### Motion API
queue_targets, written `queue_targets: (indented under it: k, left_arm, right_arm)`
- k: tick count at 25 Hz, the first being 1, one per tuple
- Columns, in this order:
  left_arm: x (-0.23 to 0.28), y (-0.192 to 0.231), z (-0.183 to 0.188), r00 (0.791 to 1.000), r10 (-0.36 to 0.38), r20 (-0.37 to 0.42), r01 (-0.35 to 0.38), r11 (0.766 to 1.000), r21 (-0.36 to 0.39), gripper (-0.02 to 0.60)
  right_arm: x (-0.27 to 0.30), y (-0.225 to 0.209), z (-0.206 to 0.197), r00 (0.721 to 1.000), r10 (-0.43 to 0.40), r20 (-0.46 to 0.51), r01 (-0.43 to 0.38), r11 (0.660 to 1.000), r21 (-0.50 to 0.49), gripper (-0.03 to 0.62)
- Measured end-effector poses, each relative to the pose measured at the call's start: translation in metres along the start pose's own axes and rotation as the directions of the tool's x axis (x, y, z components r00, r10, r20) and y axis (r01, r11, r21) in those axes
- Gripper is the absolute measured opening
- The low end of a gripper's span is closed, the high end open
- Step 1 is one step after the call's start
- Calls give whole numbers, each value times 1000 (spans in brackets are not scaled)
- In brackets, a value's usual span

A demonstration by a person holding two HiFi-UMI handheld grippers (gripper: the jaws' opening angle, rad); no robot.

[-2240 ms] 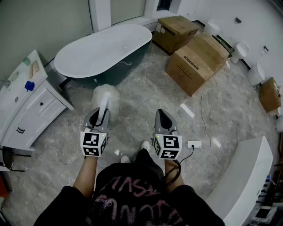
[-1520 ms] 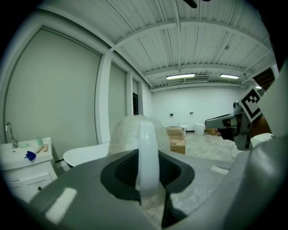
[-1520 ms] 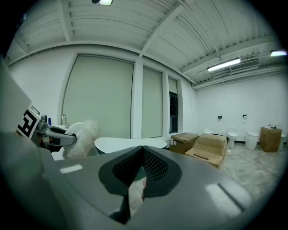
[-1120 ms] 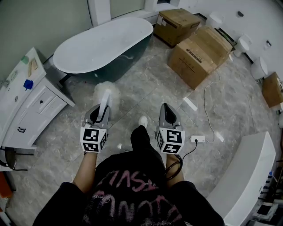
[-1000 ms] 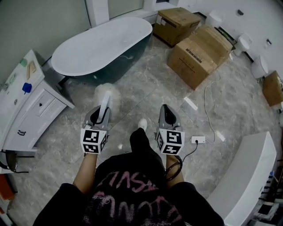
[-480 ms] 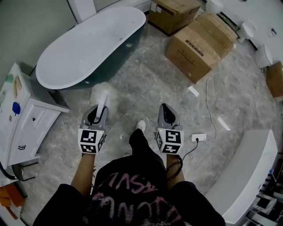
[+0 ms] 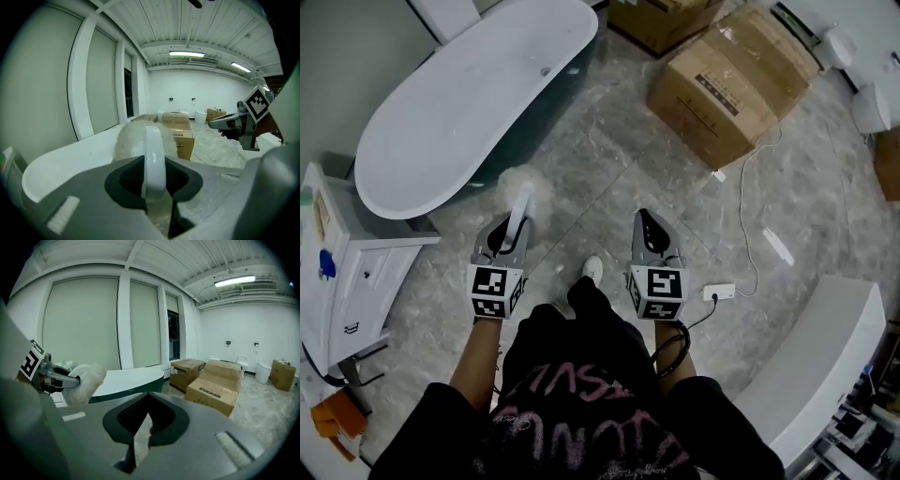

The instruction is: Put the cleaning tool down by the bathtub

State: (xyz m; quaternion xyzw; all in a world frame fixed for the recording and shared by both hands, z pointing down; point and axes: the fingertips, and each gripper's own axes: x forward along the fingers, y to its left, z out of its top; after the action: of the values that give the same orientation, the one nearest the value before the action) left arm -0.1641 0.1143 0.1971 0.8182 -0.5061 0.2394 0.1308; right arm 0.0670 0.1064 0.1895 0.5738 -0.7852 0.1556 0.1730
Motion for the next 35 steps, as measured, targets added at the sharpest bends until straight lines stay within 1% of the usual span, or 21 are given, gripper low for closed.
queue_targets:
  k: [6, 11, 18, 23, 28, 31, 35]
  left_arm:
    - [33, 10, -4, 999, 1, -46, -3, 1000, -30, 87]
    - [66, 20, -11, 997, -20, -76, 18, 1000, -25, 87]
    - [138, 39, -22, 991, -68, -116, 66, 998, -22, 87]
    - [194, 53, -40, 983, -101, -152, 99, 995, -25, 87]
    - [247, 78, -58, 978, -110, -175, 107, 994, -24, 87]
    - [277, 86, -74, 973, -124, -195, 124, 992, -11, 87]
    - [315, 96, -101, 966, -141, -217, 142, 990, -14, 87]
  right_arm:
    - [33, -15, -12, 998, 11, -60, -10, 1000, 18, 12]
    - [62, -27, -25, 995, -1, -98, 4, 999, 32, 14]
    - [114, -54, -37, 990, -54, -131, 61, 997, 50, 12]
    - [157, -73, -51, 984, -86, -153, 97, 993, 65, 12]
    - [201, -83, -74, 980, -98, -171, 117, 987, 107, 14]
    - [225, -87, -96, 975, -94, -200, 118, 987, 113, 14]
    - [259, -87, -128, 971, -88, -222, 118, 985, 128, 14]
